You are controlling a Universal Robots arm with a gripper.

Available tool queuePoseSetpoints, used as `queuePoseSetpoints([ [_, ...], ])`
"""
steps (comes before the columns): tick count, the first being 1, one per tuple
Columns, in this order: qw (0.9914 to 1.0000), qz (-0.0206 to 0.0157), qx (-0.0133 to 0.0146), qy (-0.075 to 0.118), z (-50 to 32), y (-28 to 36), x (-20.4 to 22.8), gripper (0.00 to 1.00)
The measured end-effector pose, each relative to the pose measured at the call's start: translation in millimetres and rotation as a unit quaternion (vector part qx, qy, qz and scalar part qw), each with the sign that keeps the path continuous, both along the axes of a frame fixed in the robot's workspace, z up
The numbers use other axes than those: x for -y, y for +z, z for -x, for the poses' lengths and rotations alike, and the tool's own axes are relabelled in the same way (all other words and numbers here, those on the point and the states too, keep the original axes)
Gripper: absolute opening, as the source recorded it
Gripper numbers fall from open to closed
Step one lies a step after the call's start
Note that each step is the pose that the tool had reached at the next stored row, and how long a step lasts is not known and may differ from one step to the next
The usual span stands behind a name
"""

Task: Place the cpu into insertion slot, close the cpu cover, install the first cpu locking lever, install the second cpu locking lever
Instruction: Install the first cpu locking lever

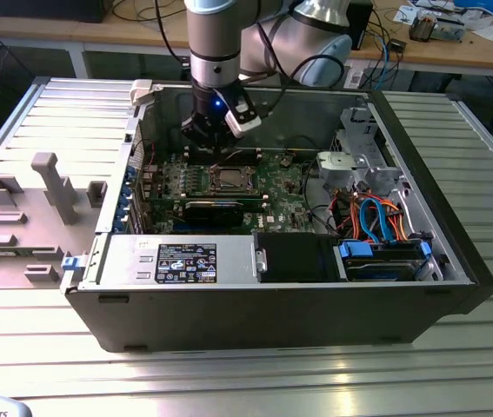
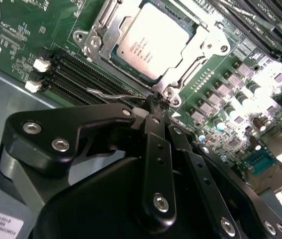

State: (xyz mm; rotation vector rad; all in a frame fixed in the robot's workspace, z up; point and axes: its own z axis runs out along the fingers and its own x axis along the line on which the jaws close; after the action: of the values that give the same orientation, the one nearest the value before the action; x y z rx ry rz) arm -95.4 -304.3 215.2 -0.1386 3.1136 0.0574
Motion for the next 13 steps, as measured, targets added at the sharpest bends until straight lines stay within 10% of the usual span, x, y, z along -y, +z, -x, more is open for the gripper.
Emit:
queuePoseSetpoints([
  [13,1.00000,0.0000,-0.0015,0.000,-16.6,-10.3,0.5,0.11],
])
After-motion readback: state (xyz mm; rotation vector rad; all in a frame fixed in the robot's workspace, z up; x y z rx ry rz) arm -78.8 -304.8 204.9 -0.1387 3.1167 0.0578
